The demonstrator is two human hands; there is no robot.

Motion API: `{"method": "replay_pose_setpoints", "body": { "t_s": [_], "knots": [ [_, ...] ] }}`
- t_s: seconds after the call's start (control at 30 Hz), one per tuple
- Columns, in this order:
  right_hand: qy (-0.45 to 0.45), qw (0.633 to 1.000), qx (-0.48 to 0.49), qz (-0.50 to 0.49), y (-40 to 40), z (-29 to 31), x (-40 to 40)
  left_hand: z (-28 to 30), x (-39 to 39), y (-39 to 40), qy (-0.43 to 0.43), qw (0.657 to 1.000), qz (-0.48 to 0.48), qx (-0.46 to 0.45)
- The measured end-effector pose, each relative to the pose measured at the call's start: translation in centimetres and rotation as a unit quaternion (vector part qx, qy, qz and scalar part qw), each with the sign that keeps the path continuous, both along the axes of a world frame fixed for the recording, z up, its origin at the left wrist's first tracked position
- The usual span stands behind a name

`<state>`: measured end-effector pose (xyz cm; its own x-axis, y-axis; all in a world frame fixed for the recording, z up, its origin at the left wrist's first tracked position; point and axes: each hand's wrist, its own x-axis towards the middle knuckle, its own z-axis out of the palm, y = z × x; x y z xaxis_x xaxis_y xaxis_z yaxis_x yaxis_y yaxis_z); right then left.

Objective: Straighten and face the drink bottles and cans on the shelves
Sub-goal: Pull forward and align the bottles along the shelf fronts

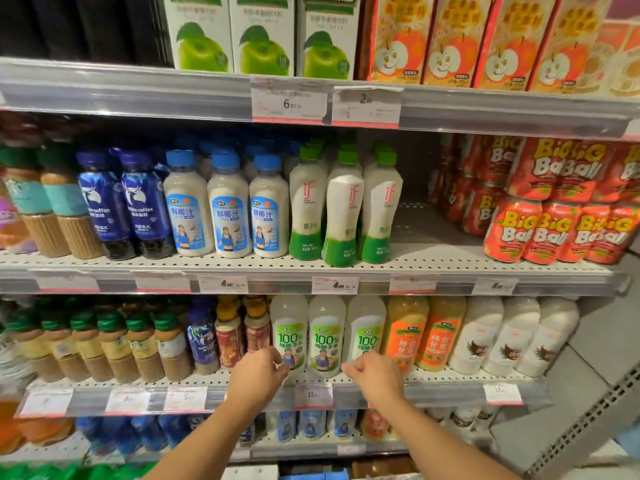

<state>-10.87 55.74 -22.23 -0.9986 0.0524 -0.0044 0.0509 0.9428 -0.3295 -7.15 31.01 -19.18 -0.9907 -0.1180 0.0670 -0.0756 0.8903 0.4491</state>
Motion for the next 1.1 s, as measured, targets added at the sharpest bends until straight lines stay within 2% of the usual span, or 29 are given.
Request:
{"method": "replay_pose_setpoints", "body": {
  "t_s": [0.07,0.27,0.5,0.77,0.87,0.93,1.1],
  "knots": [
    [-0.003,1.000,0.007,0.018,-1.6,-0.2,0.0,-0.2,-1.0,-0.2,-0.003,1.000,0.023,0.000],
    [0.012,0.999,0.024,-0.020,-4.6,0.8,-1.5,0.0,-3.3,0.3,0.003,0.998,0.056,0.027],
    [-0.010,0.999,0.047,-0.024,-5.2,0.9,-1.9,1.1,-4.2,1.6,-0.036,0.995,0.092,-0.008],
    [-0.035,0.998,0.050,0.001,-5.1,2.3,-1.8,1.6,-4.0,1.9,-0.019,0.994,0.110,-0.013],
    [0.047,0.998,0.044,0.025,-4.6,4.9,-0.4,2.1,-3.7,1.9,-0.017,0.993,0.111,-0.019],
    [0.127,0.991,-0.003,0.037,-4.1,7.1,0.8,2.1,-3.6,1.7,-0.015,0.994,0.107,-0.018],
    [0.368,0.921,-0.102,0.083,-3.6,13.9,2.0,2.5,-3.3,0.5,-0.010,0.996,0.078,-0.039]
  ]
}}
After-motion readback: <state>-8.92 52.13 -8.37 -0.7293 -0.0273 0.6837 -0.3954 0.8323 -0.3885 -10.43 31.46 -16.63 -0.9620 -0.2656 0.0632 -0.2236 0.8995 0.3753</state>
